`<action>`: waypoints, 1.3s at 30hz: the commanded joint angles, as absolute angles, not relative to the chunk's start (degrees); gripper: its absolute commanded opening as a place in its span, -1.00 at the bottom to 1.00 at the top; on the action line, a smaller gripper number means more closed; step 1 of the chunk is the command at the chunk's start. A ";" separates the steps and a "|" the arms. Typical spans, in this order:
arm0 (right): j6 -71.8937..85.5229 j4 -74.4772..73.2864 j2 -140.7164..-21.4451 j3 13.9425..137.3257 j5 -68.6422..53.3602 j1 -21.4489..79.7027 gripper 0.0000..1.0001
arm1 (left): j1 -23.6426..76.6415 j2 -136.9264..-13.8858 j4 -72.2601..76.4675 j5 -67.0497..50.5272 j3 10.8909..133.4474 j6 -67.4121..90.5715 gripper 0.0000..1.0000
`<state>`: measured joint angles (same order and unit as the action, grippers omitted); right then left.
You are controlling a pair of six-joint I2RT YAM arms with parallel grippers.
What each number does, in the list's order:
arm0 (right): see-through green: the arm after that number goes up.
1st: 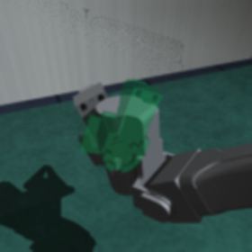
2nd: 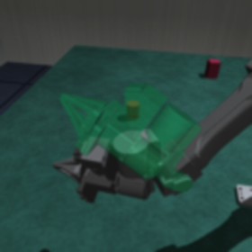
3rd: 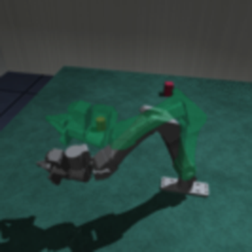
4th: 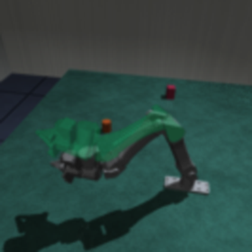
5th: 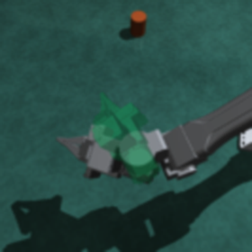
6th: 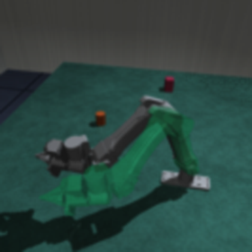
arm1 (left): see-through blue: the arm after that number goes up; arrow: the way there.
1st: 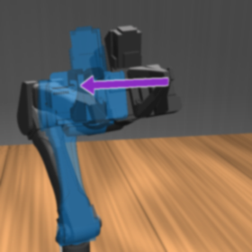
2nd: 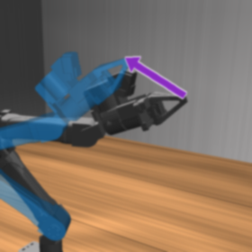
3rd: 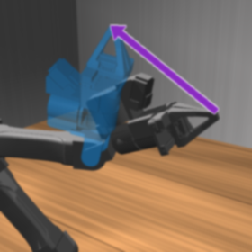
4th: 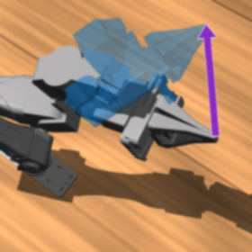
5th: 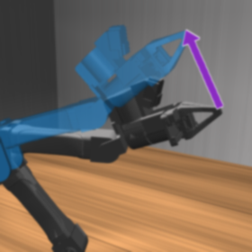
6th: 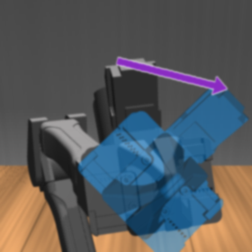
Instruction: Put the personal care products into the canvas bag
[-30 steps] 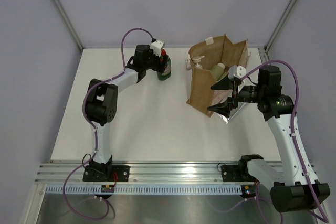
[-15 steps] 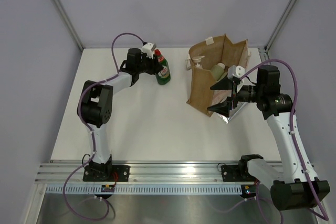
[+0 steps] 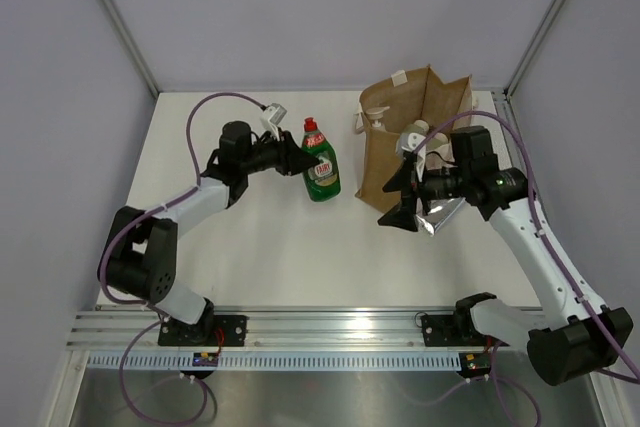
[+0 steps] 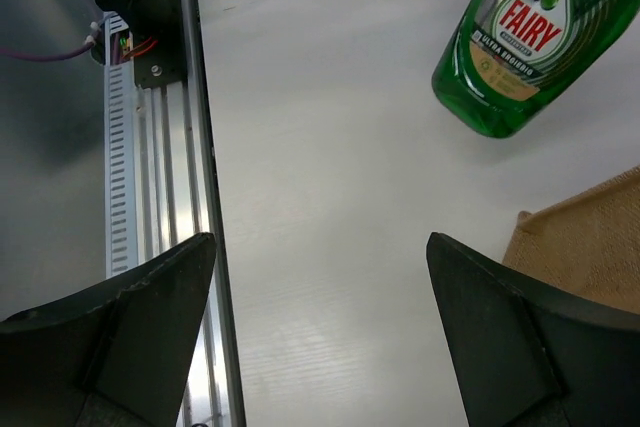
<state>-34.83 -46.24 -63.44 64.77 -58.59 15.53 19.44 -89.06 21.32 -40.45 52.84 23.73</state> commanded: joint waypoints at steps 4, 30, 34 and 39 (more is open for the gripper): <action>-6.89 -16.77 -62.66 57.93 -38.79 25.48 0.91 | 22.23 -77.80 39.79 -49.74 43.43 33.48 -1.00; 12.56 11.42 -80.94 57.83 -63.63 31.55 0.43 | 30.58 -68.03 58.27 -44.30 38.32 53.00 -1.00; 12.92 9.85 -80.69 59.50 -64.51 31.55 -0.10 | 32.08 -68.90 57.14 -42.46 40.42 52.47 -1.00; 10.64 7.48 -77.62 59.41 -65.39 31.55 -0.53 | 32.08 -68.82 54.24 -39.38 41.22 50.63 -0.70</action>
